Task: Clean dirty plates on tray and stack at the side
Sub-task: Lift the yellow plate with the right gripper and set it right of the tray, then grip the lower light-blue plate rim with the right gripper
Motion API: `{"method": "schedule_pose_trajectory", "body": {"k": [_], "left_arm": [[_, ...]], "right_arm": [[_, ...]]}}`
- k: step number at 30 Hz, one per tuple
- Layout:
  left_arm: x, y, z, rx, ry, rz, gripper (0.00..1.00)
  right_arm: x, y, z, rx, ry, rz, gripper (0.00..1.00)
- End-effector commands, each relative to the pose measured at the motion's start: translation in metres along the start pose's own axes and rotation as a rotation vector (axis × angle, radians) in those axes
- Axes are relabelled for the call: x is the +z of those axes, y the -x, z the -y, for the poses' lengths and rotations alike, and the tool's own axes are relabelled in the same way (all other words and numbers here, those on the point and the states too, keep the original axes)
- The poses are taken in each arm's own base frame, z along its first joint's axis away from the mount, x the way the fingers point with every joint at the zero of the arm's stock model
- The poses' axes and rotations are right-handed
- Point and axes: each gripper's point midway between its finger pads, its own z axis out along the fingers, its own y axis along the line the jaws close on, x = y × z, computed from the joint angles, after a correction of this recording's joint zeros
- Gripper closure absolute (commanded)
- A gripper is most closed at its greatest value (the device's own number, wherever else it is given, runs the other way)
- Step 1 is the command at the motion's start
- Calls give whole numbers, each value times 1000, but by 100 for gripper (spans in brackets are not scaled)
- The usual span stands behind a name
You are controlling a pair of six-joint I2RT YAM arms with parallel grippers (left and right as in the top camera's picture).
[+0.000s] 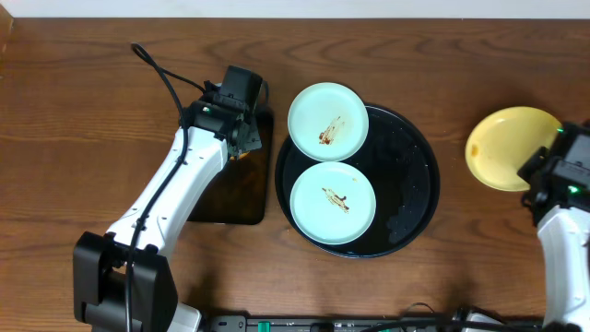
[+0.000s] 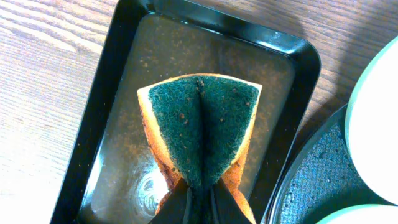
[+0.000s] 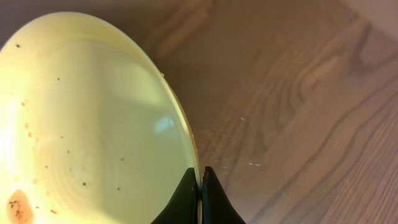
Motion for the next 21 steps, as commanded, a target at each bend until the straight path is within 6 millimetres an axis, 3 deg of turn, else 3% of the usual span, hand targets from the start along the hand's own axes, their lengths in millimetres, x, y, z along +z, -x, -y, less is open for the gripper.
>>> {"method": "schedule_pose_trajectory", "body": {"k": [1, 8, 11, 12, 17, 20, 21], "left_arm": [[-7, 6, -3, 6, 1, 26, 93], [-7, 4, 1, 7, -22, 13, 93], [-7, 4, 1, 7, -22, 13, 93], [-7, 4, 0, 7, -21, 13, 93], [-7, 3, 1, 7, -22, 12, 93], [-8, 0, 8, 8, -63, -11, 93], [-8, -4, 14, 8, -103, -33, 93]], "right_arm": [[28, -5, 13, 114, 4, -73, 99], [67, -29, 21, 145, -2, -182, 97], [66, -26, 16, 140, 18, -175, 65], [64, -24, 10, 132, 48, -167, 61], [29, -16, -59, 15, 385, -152, 61], [4, -33, -94, -63, 548, -208, 62], [-16, -55, -120, -157, 656, -270, 63]]}}
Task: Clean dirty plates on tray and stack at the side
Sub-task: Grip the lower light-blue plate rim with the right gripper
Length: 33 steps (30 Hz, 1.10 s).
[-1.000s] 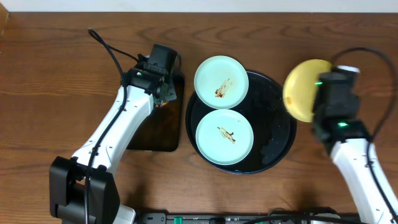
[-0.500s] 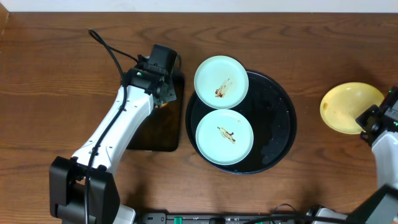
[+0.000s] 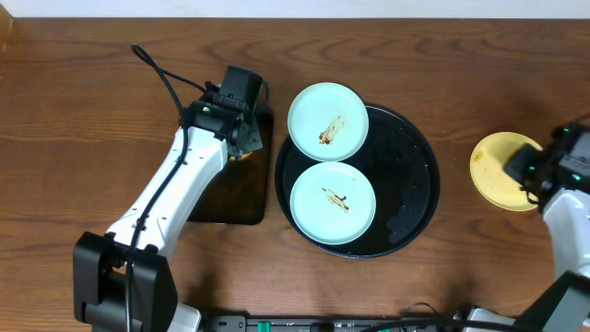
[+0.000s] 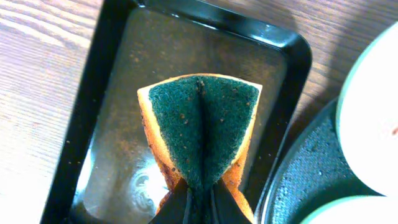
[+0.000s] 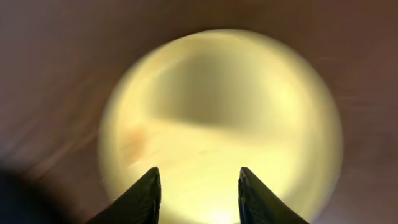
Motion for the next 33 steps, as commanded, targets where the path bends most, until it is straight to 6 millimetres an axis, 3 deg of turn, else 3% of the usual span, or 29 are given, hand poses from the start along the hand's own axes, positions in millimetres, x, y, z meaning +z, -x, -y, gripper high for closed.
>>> {"method": "schedule_pose_trajectory", "body": {"k": [1, 8, 17, 29, 33], "left_arm": [[-8, -3, 13, 9, -93, -25, 93], [-18, -26, 50, 48, -313, -148, 93], [-18, -70, 83, 154, -372, -238, 93], [-24, -98, 132, 292, -410, -198, 92], [-18, -108, 140, 289, -405, -222, 92]], "right_arm": [[-16, -37, -80, -202, 302, -127, 63], [-32, -121, -134, -461, 393, -345, 62], [-36, -192, -170, -626, 438, -507, 62], [-8, -240, -172, -645, 350, -631, 67], [-1, -247, -167, -644, 330, -661, 83]]}}
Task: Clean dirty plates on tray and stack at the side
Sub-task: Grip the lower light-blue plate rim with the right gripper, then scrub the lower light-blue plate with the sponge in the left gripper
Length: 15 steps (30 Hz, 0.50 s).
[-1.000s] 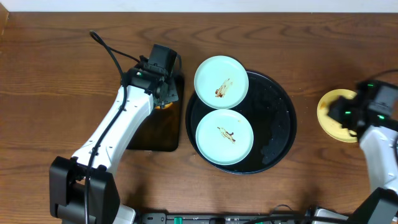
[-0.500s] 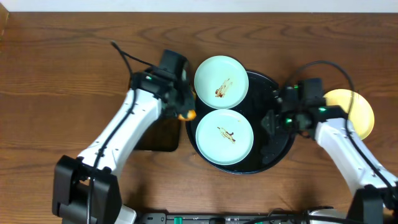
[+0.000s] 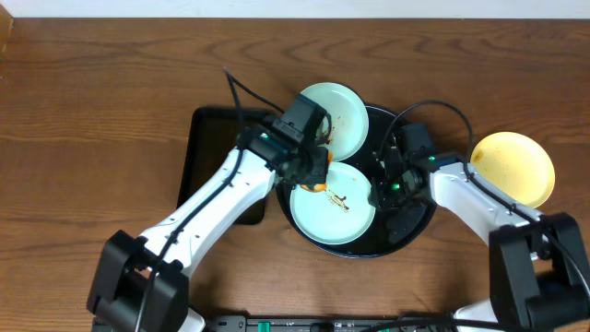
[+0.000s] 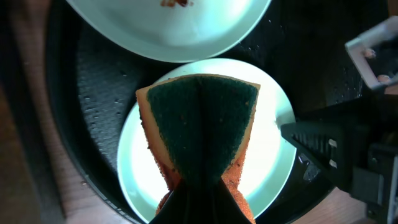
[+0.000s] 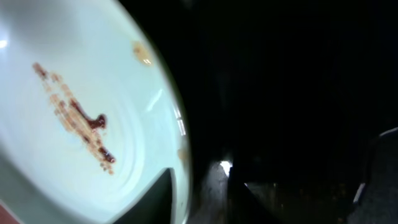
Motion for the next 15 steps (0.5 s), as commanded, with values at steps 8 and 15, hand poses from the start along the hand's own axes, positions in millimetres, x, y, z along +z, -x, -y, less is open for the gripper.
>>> {"method": "schedule_pose_trajectory", "body": {"k": [8, 15], "left_arm": [[46, -21, 21, -19, 3, -82, 93], [76, -37, 49, -90, -20, -110, 93]], "right_arm": [[10, -1, 3, 71, -20, -23, 99], [10, -1, 3, 75, -20, -24, 99]]}}
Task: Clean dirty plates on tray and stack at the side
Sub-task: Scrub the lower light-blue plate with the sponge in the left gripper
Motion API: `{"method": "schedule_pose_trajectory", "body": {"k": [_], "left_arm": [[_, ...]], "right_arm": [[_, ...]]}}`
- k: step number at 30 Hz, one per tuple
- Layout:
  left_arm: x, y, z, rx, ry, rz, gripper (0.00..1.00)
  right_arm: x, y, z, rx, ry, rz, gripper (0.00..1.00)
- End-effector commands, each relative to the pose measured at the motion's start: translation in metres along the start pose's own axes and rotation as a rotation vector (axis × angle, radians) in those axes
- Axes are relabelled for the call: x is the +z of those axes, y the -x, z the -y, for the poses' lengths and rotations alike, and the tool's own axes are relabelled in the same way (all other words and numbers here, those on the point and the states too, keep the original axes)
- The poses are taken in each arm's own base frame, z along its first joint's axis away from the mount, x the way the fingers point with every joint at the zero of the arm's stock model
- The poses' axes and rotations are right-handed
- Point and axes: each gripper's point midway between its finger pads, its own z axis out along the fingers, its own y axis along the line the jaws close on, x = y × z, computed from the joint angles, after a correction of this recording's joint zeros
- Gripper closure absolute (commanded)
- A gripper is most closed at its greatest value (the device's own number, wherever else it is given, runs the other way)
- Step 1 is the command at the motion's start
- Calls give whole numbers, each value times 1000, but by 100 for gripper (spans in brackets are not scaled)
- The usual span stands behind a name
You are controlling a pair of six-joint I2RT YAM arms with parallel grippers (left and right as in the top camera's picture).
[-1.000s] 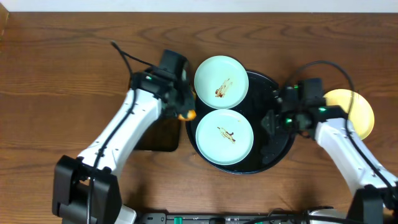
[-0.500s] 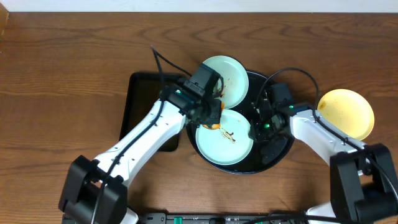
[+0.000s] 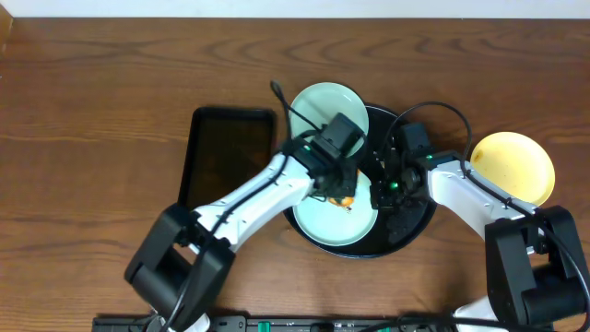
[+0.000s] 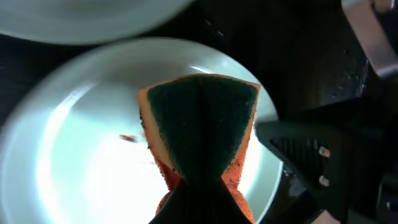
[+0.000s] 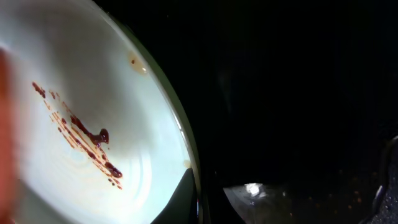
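Note:
Two pale teal plates lie on the round black tray [image 3: 417, 198]. The far plate [image 3: 318, 103] is partly under my left arm. The near plate [image 3: 318, 219] carries a red sauce streak [image 5: 81, 134]. My left gripper [image 3: 339, 191] is shut on a folded sponge [image 4: 199, 127], green on top and orange beneath, low over the near plate's [image 4: 81, 143] right half. My right gripper [image 5: 200, 198] is shut on that plate's [image 5: 74, 74] right rim, one finger inside and one outside. A yellow plate [image 3: 513, 169] lies flat on the table at the right.
A black rectangular tray [image 3: 226, 157] holding murky water lies left of the round tray. Both arms meet over the round tray's middle, with the right gripper's finger [image 4: 311, 149] close beside the sponge. Cables loop above the arms.
My left gripper has moved to the right with the sponge, from the near plate's upper left to its right half. The right gripper's jaws have narrowed from open around the rim to shut on it.
First my left gripper held the sponge over the rectangular tray while my right held the yellow plate by its rim. Then the yellow plate lay on the table under the open right gripper. Later both grippers were at the near teal plate, which the right now grips.

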Motion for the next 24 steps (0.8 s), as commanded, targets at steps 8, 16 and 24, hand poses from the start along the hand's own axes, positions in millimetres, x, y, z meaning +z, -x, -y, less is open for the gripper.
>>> {"method": "schedule_pose_trajectory", "body": {"k": [8, 16, 24], "left_arm": [[46, -27, 13, -186, -28, -128, 92], [72, -31, -27, -211, 134, -127, 93], [45, 2, -105, -285, 371, -7, 92]], "right_arm": [[5, -2, 3, 21, -26, -15, 99], [5, -4, 4, 24, -29, -23, 99], [4, -11, 18, 57, -107, -44, 99]]}}
